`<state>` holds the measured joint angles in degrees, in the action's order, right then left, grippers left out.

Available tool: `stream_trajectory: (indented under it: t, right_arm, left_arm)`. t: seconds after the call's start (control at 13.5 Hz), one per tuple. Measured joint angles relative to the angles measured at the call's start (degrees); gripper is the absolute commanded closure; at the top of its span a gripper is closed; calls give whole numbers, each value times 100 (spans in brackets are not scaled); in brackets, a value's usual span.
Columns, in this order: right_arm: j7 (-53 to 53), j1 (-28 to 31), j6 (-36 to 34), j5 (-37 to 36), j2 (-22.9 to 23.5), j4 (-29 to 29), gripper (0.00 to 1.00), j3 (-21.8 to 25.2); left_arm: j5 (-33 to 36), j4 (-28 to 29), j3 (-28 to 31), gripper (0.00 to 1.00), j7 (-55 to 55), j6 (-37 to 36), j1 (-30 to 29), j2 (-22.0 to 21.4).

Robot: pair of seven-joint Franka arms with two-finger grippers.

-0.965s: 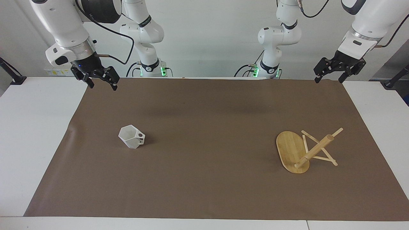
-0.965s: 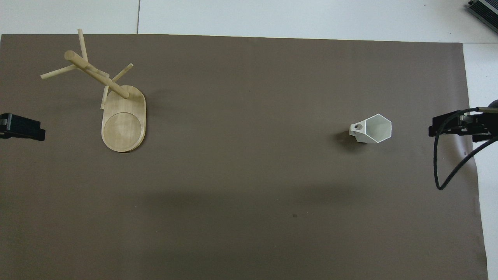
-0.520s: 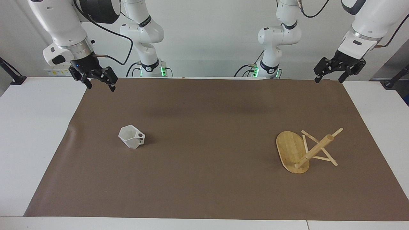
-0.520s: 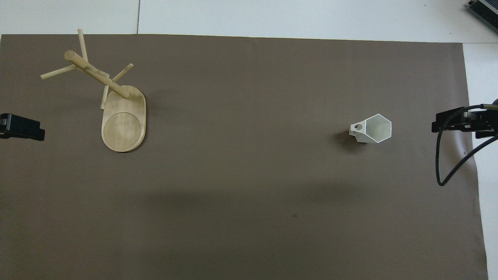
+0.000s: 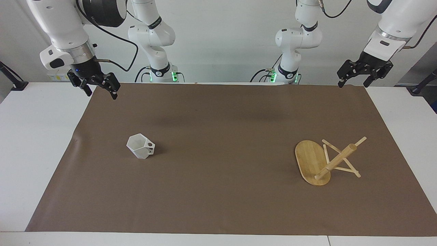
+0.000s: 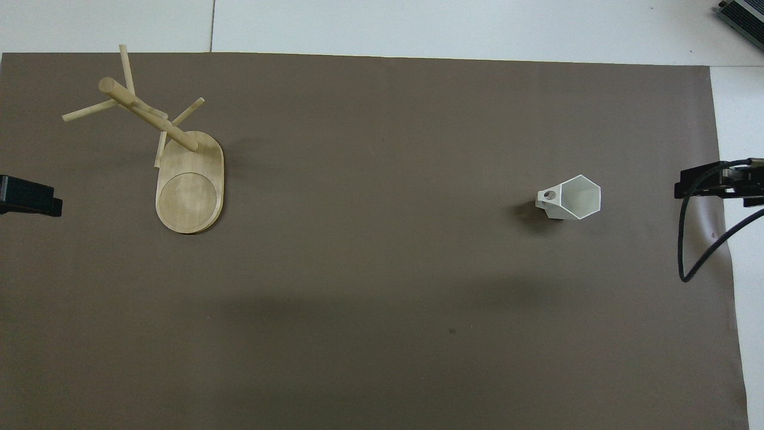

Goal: Hang cup on rack

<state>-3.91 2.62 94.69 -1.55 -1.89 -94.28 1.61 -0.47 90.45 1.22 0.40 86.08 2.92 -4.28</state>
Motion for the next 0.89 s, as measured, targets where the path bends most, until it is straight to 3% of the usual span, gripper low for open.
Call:
stream_trajectory:
  t: [0.89]
  right_arm:
    - [7,0,2,-1,0,-12,0,0]
  left_arm:
    - [0,43,82,0,-4,-17,55,0]
